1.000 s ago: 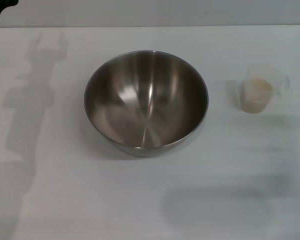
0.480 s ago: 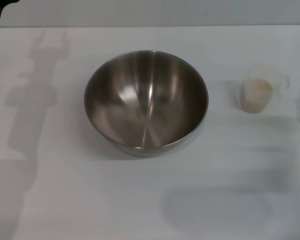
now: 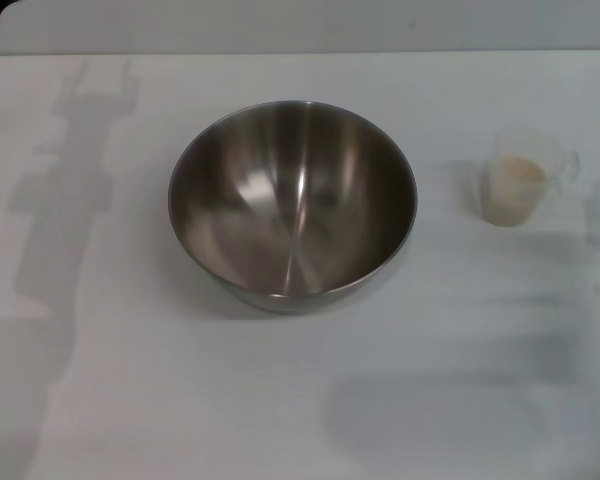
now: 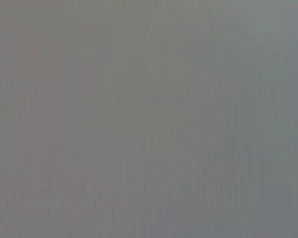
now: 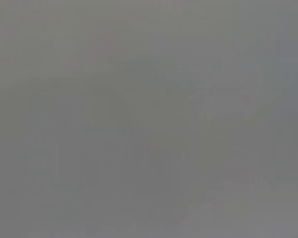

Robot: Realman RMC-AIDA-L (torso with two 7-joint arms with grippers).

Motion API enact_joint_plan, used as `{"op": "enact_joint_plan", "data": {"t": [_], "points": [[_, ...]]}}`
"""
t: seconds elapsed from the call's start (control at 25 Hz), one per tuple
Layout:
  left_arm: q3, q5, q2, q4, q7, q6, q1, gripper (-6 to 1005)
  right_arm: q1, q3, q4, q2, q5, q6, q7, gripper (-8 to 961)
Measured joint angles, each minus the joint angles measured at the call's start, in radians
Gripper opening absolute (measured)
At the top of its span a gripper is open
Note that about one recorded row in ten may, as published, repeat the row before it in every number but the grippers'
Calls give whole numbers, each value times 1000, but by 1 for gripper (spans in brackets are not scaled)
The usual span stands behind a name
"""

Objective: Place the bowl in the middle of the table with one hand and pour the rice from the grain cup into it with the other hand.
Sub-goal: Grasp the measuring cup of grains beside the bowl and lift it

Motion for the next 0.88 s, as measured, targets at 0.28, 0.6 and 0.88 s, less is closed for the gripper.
{"op": "enact_joint_plan", "data": {"t": [0.28,0.6,0.88], "points": [[-2,0,0,1,0,7,-1,572,-1,-10,4,0,2,78,0,567],[-1,0,0,1,0,10,-2,570,-2,-35,18,0,1,112,-1,568],[-2,0,0,2,0,29,7,570,-5,-35,24,0,0,115,-1,568]]}}
